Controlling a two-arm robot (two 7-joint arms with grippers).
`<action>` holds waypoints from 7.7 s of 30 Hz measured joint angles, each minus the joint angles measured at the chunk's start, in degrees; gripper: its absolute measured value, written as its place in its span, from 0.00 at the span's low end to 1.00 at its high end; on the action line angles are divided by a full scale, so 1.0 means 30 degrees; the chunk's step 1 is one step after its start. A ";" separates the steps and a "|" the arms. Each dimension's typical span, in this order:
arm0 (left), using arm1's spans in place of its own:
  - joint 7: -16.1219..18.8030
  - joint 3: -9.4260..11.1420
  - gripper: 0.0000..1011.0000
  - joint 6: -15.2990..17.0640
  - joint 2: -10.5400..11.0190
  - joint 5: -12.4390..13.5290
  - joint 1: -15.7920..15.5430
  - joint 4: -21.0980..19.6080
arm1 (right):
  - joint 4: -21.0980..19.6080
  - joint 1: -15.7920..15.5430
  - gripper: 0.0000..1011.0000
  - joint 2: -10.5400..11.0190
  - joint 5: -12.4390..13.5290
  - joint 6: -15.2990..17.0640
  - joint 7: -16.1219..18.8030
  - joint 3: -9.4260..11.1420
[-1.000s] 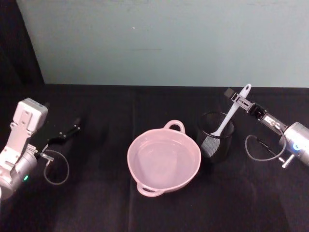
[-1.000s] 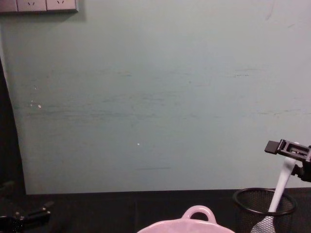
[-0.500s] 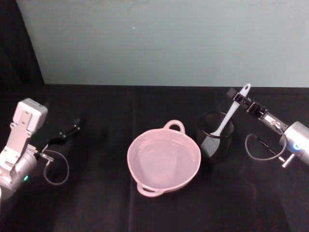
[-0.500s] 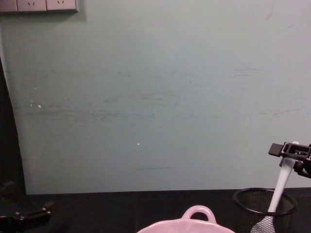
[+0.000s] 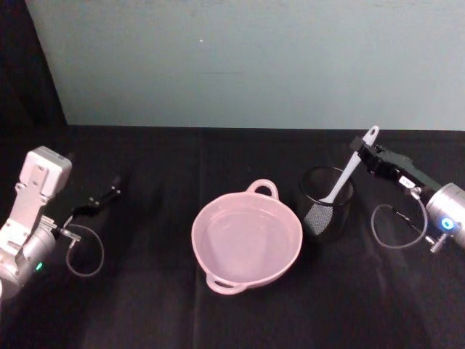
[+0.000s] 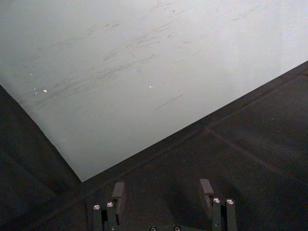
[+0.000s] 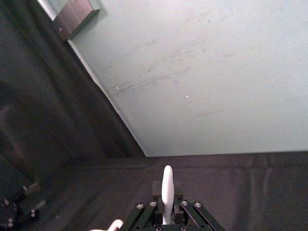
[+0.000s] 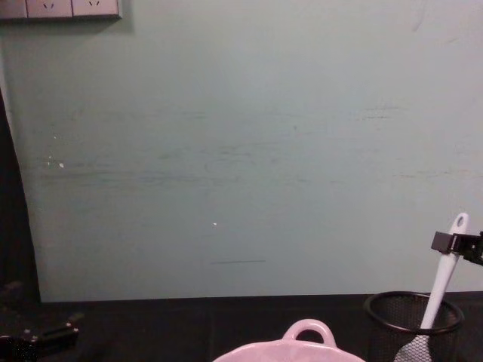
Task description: Use the one hand to pick up the spoon and stir the clear water in the bowl.
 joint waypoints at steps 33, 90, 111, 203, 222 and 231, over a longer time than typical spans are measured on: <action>0.0000 0.0001 0.99 -0.0001 -0.0001 0.0001 0.0000 -0.0001 | -0.7129 0.0235 0.12 0.2246 -0.5522 0.0719 -0.0990 0.0350; 0.0000 0.0000 0.99 -0.0001 -0.0001 0.0000 0.0001 -0.0001 | -0.6789 0.0890 0.12 -0.0466 -0.7969 0.0609 0.0566 -0.3599; 0.0000 0.0001 0.99 0.0000 -0.0001 0.0001 0.0001 -0.0001 | -0.4715 0.0130 0.12 -0.1941 -0.8837 -0.1396 0.1282 -0.3705; 0.0000 0.0000 0.99 0.0000 -0.0002 -0.0001 0.0001 -0.0001 | -0.4250 -0.1411 0.12 -0.2183 -1.0101 -0.2614 0.0265 -0.1294; 0.0000 0.0001 0.99 -0.0001 -0.0001 0.0001 0.0001 -0.0001 | -0.4721 -0.1361 0.12 -0.3089 -1.0146 -0.2561 0.1241 -0.2647; 0.0000 0.0001 0.99 0.0000 -0.0001 0.0000 0.0001 -0.0001 | -0.2923 -0.0662 0.12 -0.4023 -0.9107 -0.2640 0.1207 -0.2358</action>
